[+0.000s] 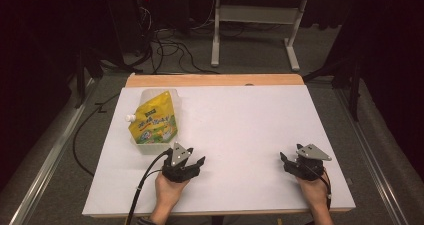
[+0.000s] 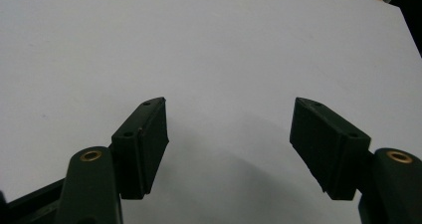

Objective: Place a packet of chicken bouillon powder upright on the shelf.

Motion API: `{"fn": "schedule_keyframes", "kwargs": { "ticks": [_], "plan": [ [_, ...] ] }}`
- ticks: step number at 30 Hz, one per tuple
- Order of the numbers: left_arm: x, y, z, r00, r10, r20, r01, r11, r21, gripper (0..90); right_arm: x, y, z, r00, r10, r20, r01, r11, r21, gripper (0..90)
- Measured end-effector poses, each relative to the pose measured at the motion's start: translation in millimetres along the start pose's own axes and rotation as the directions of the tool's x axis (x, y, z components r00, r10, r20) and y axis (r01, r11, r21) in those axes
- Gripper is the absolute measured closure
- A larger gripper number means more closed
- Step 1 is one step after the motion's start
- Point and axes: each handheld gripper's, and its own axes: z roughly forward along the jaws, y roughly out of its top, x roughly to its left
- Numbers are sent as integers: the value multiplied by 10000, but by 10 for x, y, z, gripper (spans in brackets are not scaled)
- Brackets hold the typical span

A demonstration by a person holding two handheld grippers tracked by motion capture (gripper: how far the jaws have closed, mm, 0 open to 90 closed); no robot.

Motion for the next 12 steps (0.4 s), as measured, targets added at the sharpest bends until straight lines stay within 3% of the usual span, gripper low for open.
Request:
{"fn": "schedule_keyframes", "kwargs": {
  "ticks": [5, 12],
  "plan": [
    [-34, -41, 119, 9996, 126, -236, -124, 9999, 88, 454, -2, 0, 1, 10000, 20, -14, -20, 10000, 1, 316],
    [-20, -41, 121, 9996, -36, -276, 39, 9999, 129, 446, -1, 0, 2, 10000, -32, -7, 32, 10000, 1, 316]
  ]
}}
